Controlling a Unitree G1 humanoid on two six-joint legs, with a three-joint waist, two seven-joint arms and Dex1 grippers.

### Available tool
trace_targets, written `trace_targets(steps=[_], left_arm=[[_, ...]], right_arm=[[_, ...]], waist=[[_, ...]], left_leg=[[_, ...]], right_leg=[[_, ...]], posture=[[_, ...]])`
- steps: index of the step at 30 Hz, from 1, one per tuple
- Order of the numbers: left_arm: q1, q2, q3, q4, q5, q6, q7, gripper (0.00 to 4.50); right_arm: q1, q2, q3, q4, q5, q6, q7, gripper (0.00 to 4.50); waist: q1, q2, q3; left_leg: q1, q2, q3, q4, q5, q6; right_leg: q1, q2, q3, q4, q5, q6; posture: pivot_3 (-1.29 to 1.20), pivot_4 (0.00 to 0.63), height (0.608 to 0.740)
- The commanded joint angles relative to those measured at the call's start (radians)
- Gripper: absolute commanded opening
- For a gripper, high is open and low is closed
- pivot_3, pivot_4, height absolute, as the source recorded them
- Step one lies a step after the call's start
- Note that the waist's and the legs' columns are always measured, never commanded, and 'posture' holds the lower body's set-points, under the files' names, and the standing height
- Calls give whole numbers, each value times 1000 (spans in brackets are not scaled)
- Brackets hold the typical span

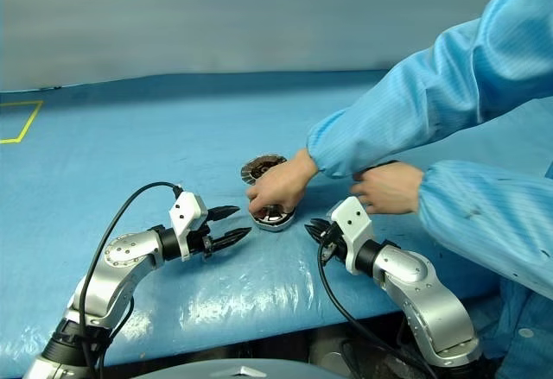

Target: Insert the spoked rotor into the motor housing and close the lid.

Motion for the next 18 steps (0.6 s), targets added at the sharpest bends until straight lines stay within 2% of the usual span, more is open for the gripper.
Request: trace_targets(steps=[1, 18], left_arm=[[-14, 3, 1, -9, 5, -26, -5, 2930], [-34, 0, -6, 10, 30, -42, -18, 2930]], right_arm=[[-10, -6, -15, -15, 0, -18, -7, 652], [-22, -2, -37, -18, 4, -15, -31, 652]], waist=[[0, 0, 0], [0, 0, 0]], left_leg=[[0, 0, 0, 0, 0, 0], [0, 0, 0, 0, 0, 0]], right_leg=[[0, 0, 0, 0, 0, 0], [0, 0, 0, 0, 0, 0]], posture=[[0, 150, 740], [0, 150, 740]])
